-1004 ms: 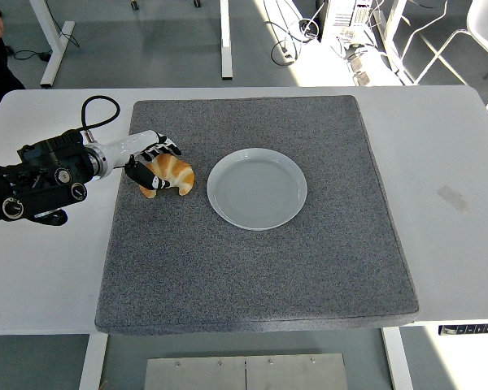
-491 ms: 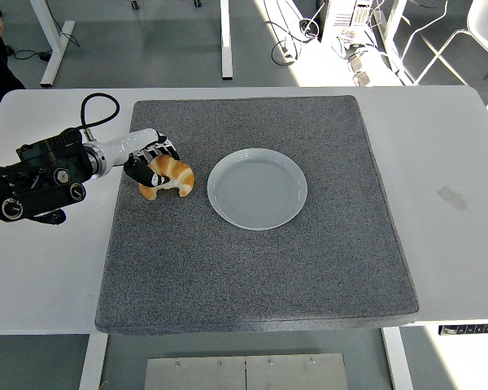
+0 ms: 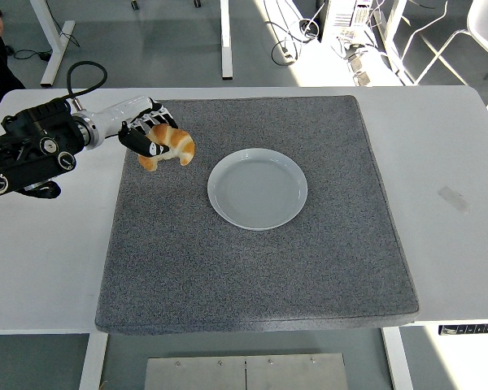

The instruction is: Place the bread on the plate

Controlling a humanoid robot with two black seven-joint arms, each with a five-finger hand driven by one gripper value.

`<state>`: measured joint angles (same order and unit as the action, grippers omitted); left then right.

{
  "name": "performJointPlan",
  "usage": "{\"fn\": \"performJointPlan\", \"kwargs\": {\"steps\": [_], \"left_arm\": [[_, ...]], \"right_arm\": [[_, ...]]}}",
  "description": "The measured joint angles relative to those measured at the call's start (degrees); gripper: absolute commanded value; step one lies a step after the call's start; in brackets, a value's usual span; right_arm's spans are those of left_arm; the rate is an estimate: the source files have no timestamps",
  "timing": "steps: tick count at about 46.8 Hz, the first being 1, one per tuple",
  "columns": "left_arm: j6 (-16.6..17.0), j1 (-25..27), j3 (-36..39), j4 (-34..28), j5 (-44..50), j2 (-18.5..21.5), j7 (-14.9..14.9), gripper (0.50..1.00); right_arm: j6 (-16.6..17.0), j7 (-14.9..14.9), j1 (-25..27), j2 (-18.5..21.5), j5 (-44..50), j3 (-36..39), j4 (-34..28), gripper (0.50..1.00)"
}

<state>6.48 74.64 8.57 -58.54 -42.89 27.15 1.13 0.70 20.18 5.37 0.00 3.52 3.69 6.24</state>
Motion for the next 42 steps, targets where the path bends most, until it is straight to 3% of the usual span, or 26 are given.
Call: {"fn": "performJointPlan", "kwargs": {"steps": [14,28,42], "left_arm": [[-3.1,2.1,-4.9,-0.9,-0.2,1.6,-0.2,0.517],[-3.5,2.8,-6.6,-3.1,-0.6,1.0,0.1,0.519],[-3.4,2.8,-6.6,-3.2,-0.9,-4.4,0.1,0.521]], "right_arm": [[0.0,0.0,0.0,0.0,0.0,0.0,0.0,1.0],[0.0,0.0,0.0,0.0,0.0,0.0,0.0,1.0],[0.0,0.0,0.0,0.0,0.0,0.0,0.0,1.0]]}}
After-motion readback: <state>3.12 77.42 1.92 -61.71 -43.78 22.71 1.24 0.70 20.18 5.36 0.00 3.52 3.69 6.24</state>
